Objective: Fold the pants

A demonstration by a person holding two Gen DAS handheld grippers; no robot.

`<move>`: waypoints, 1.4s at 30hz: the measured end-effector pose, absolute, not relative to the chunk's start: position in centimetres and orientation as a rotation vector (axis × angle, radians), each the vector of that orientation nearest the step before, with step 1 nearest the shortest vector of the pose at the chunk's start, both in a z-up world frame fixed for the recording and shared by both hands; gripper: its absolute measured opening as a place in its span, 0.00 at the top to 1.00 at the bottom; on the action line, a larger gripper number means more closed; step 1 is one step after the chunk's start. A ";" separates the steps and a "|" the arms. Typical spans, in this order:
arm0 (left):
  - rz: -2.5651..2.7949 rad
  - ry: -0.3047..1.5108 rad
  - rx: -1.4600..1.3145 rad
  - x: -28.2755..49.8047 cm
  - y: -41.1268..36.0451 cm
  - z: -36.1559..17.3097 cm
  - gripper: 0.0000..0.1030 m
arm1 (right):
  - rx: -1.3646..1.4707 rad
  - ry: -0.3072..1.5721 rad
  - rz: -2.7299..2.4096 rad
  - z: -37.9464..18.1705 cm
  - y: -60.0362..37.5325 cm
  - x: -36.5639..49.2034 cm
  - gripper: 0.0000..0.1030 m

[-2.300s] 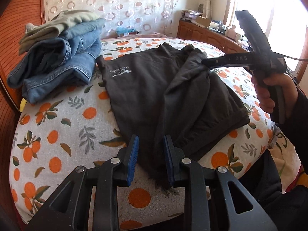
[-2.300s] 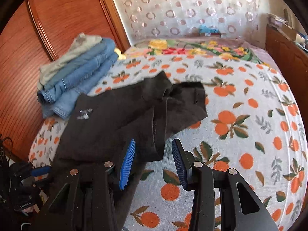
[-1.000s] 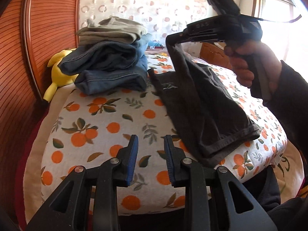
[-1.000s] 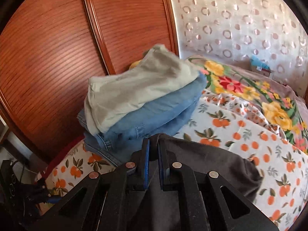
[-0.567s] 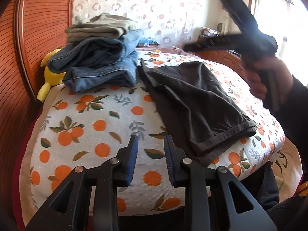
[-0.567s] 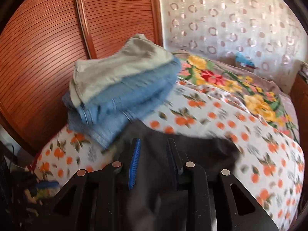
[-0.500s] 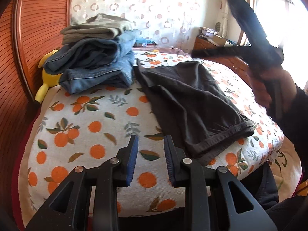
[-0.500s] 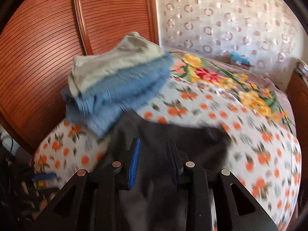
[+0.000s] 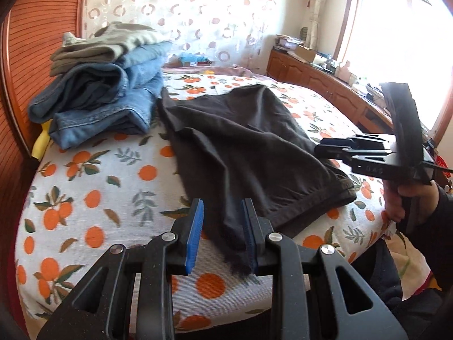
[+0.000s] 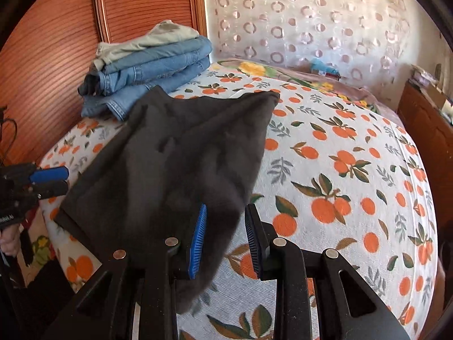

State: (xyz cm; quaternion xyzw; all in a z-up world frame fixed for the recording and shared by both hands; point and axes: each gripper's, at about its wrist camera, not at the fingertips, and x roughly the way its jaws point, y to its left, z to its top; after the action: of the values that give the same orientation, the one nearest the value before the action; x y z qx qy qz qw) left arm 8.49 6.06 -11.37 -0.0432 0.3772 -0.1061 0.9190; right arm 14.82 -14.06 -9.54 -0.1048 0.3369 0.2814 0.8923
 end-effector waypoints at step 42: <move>-0.213 0.848 -0.057 6.1 4.8 -12.4 0.80 | -0.161 0.687 0.597 -10.1 -16.3 14.8 0.71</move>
State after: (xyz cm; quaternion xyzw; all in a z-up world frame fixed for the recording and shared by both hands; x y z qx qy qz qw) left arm 6.10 4.79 -12.38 -0.0278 0.4107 -0.1031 0.9055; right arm 14.81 -16.34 -10.07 -0.0775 0.3315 0.2879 0.8951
